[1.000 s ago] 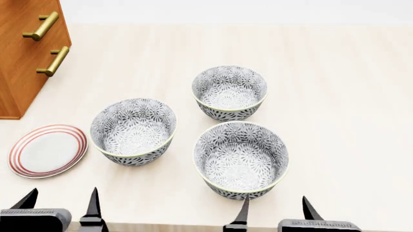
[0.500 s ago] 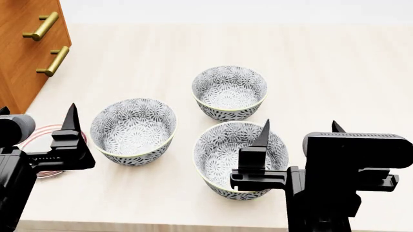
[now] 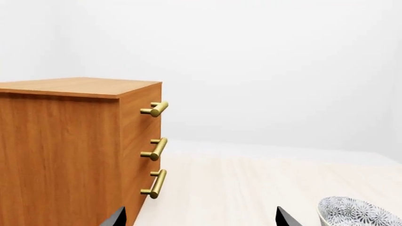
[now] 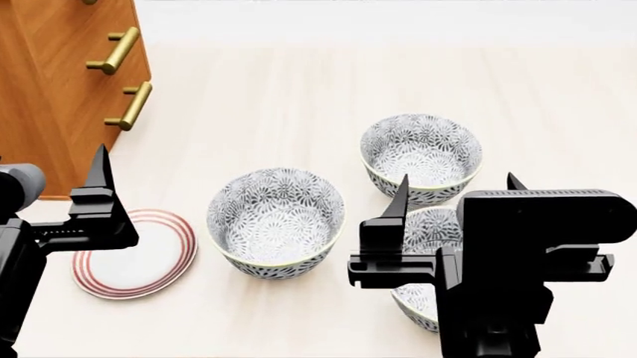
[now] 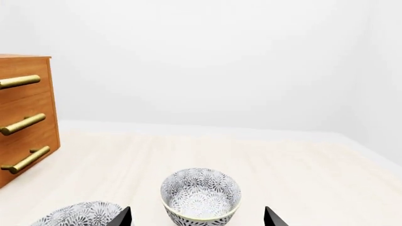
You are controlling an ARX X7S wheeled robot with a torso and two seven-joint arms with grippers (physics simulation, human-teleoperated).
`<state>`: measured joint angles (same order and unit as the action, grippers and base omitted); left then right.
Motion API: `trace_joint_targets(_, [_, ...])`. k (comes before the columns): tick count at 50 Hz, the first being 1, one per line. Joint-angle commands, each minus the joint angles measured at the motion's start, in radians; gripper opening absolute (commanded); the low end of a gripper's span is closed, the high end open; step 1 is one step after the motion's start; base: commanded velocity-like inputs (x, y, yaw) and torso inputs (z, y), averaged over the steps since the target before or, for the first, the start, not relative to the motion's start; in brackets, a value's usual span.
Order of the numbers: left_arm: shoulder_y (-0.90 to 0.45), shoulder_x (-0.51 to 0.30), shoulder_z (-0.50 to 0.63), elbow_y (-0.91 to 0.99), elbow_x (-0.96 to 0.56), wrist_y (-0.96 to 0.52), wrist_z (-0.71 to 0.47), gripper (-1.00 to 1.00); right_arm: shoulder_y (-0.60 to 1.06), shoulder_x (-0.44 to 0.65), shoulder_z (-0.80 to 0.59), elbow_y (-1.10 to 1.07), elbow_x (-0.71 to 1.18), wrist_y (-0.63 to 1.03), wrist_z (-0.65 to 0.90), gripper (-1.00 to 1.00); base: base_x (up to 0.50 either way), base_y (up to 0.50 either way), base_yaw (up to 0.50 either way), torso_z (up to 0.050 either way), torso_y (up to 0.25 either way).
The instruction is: Stack the bowl at the front on the bowl in the middle.
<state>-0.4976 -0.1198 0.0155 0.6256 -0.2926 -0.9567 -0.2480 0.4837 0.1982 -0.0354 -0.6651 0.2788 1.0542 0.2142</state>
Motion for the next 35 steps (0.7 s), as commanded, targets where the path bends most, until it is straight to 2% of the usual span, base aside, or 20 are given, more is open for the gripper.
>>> trace_joint_targets(1, [-0.001, -0.01, 0.01, 0.001, -0.008, 0.009, -0.009, 1.0, 0.018, 0.011, -0.014, -0.004, 0.009, 0.022, 0.0, 1.0, 0.5, 0.0, 0.0, 0.0, 0.0])
trace_joint_targets(29, [0.011, -0.027, 0.028, -0.005, -0.02, 0.034, -0.03, 1.0, 0.025, 0.021, -0.033, 0.016, 0.016, 0.025, 0.013, 1.0, 0.5, 0.0, 0.0, 0.0, 0.001])
trace_joint_targets(32, [0.01, -0.027, 0.029, -0.01, -0.022, 0.036, -0.031, 1.0, 0.032, -0.006, 0.002, 0.031, 0.019, 0.036, 0.037, 1.0, 0.5, 0.0, 0.0, 0.0, 0.0])
trace_joint_targets(35, [0.01, -0.029, 0.03, -0.014, -0.024, 0.038, -0.033, 1.0, 0.046, -0.011, 0.018, 0.048, 0.031, 0.063, 0.037, 1.0, 0.0, 0.0, 0.0, 0.0, 0.0])
